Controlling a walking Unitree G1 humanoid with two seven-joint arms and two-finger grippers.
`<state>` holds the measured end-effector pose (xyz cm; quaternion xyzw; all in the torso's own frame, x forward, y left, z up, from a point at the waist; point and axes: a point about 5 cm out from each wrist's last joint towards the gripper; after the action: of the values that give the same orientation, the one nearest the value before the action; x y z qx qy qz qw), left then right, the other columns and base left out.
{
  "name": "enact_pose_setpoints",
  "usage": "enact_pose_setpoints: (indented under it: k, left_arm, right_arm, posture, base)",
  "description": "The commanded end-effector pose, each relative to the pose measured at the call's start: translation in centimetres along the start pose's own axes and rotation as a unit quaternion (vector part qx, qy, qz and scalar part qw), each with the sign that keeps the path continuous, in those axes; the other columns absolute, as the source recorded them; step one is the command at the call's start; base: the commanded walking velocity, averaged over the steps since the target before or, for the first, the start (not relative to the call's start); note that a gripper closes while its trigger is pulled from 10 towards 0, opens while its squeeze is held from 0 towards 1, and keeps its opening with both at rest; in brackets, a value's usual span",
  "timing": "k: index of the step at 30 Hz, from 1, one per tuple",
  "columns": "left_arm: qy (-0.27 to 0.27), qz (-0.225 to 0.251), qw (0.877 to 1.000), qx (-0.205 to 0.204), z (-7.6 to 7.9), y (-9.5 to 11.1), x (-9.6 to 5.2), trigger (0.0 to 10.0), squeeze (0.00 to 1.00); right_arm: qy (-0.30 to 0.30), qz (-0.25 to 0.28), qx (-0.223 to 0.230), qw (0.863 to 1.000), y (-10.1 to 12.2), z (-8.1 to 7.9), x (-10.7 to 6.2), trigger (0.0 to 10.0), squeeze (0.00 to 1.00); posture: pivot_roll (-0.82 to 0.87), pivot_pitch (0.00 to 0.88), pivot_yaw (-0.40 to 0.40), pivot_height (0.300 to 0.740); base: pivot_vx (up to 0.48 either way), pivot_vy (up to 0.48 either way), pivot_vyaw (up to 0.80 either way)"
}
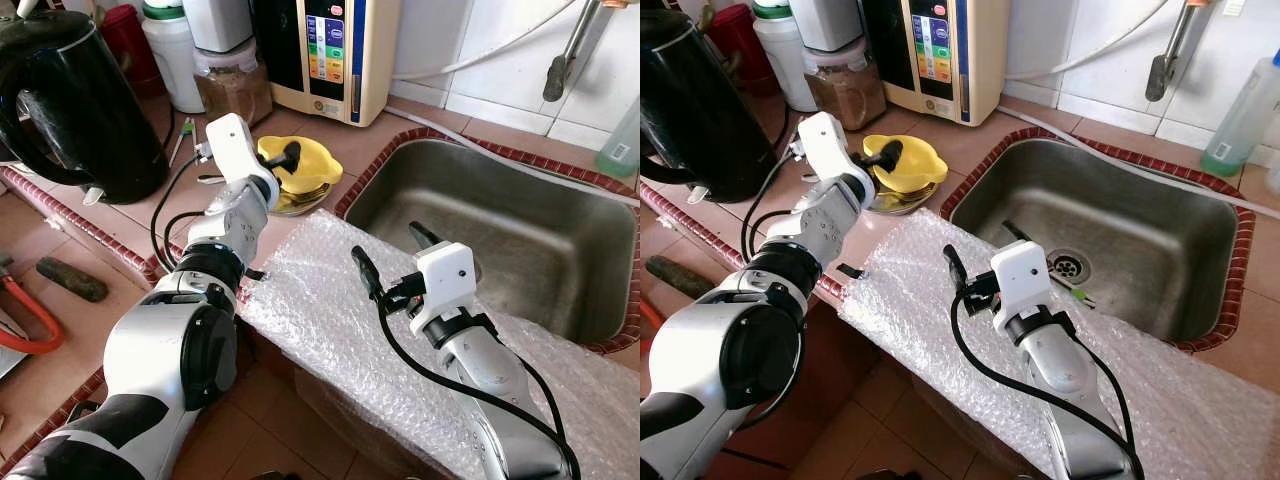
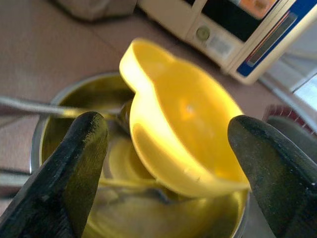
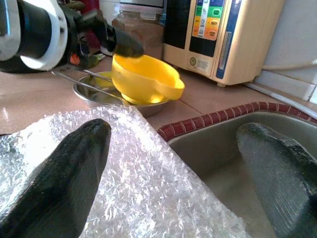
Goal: Kitchen organization
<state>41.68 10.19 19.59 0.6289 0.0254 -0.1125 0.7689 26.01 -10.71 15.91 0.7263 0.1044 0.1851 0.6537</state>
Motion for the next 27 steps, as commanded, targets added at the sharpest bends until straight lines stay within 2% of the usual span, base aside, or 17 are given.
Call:
enact_pose_setpoints:
  k: [1, 2, 3, 4, 5, 6, 14, 20, 27]
  left_arm:
    - [0.003, 0.000, 1.000, 0.003, 0.0, 0.8, 0.1, 8.4, 0.00]
    - [0.005, -0.008, 1.000, 0.003, -0.1, 0.7, 0.1, 4.4, 0.00]
    - [0.006, -0.012, 1.000, 0.005, -0.1, 0.5, 0.1, 2.1, 0.00]
    - [0.006, -0.017, 1.000, 0.003, -0.2, 0.3, 0.1, 0.9, 0.00]
    - [0.006, -0.021, 1.000, 0.001, -0.2, 0.2, 0.1, 0.9, 0.00]
    - [0.004, -0.026, 1.000, 0.002, -0.2, 0.0, 0.0, 0.0, 0.00]
    - [0.009, -0.036, 0.999, -0.003, -0.6, -0.4, 0.0, 0.0, 0.00]
    - [0.028, -0.046, 0.999, -0.009, -1.8, -0.7, -0.2, 0.0, 0.00]
    - [0.029, -0.059, 0.998, -0.011, -2.5, -1.4, -0.3, 0.0, 0.00]
  right_arm:
    - [0.010, 0.003, 0.003, 1.000, 0.3, -0.6, 0.0, 10.0, 1.00]
    - [0.017, -0.002, 0.006, 1.000, 0.2, -0.7, -0.1, 10.0, 1.00]
    - [0.023, -0.004, 0.007, 1.000, 0.1, -0.8, -0.1, 10.0, 1.00]
    - [0.028, -0.006, 0.009, 1.000, 0.1, -0.9, -0.1, 10.0, 1.00]
    - [0.031, -0.007, 0.011, 0.999, 0.1, -1.0, -0.2, 10.0, 1.00]
    - [0.034, -0.008, 0.012, 0.999, 0.1, -1.1, -0.2, 10.0, 1.00]
    - [0.035, -0.011, 0.011, 0.999, 0.1, -1.0, -0.2, 10.0, 1.00]
    - [0.037, -0.015, 0.011, 0.999, -0.1, -1.0, -0.2, 10.0, 1.00]
    - [0.040, -0.017, 0.010, 0.999, -0.1, -0.9, 0.0, 10.0, 1.00]
  posture:
    - [-0.20, 0.110, 0.117, 0.740]
    - [-0.21, 0.111, 0.118, 0.740]
    - [-0.21, 0.111, 0.118, 0.740]
    - [-0.21, 0.111, 0.119, 0.740]
    - [-0.21, 0.111, 0.119, 0.740]
    - [-0.21, 0.111, 0.120, 0.740]
    - [-0.21, 0.109, 0.121, 0.740]
    - [-0.20, 0.106, 0.113, 0.740]
    - [-0.19, 0.104, 0.107, 0.740]
  base:
    - [0.000, 0.000, 0.00]
    - [0.000, 0.000, 0.00]
    - [0.000, 0.000, 0.00]
    - [0.000, 0.000, 0.00]
    - [0.000, 0.000, 0.00]
    - [0.000, 0.000, 0.00]
    - [0.000, 0.000, 0.00]
    - [0.000, 0.000, 0.00]
    - [0.000, 0.000, 0.00]
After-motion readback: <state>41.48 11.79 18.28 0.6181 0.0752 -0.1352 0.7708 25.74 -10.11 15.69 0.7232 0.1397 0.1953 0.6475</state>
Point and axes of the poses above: a point about 5 cm out from each wrist's last joint towards the gripper, its own x axis pointing out of the wrist towards the gripper, its own y axis along the axis of the wrist's last joint, z = x × y, and after that the axes turned 14 degrees about x, right-handed
